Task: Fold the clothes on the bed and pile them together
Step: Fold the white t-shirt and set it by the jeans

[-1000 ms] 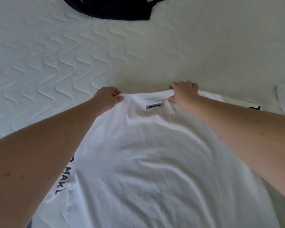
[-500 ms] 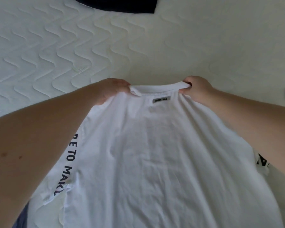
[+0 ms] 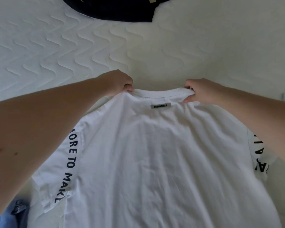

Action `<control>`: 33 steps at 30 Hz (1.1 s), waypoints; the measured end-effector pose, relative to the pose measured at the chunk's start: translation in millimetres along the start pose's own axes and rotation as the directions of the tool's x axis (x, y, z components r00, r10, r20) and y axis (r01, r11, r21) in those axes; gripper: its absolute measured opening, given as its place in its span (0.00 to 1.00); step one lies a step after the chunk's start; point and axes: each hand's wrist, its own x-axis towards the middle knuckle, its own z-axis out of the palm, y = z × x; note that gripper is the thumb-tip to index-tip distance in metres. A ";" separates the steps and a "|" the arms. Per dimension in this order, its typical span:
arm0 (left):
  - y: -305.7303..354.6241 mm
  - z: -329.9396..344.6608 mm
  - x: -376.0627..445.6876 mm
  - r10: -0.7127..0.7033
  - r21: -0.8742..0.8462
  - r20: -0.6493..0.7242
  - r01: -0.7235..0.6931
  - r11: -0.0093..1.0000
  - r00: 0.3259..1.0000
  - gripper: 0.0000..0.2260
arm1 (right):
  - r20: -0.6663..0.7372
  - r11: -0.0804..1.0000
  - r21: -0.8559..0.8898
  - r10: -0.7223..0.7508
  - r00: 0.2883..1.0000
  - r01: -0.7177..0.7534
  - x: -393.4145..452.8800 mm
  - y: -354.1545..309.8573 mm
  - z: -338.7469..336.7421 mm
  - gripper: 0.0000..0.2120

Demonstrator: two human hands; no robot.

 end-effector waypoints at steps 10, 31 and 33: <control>-4.0 45.6 1.1 -0.365 -0.308 0.040 0.359 0.881 0.930 0.17 | -0.146 0.963 0.185 0.224 0.964 -0.196 2.5 19.3 25.2 0.08; 210.7 70.2 65.7 0.212 -0.035 -0.199 -0.223 0.974 0.957 0.24 | 0.008 0.828 0.086 0.555 0.832 -0.554 -141.1 165.6 15.3 0.28; 236.0 67.0 77.2 0.225 0.003 -0.188 -0.229 0.974 0.956 0.24 | 0.062 0.840 0.155 0.516 0.854 -0.519 -149.2 173.4 15.2 0.26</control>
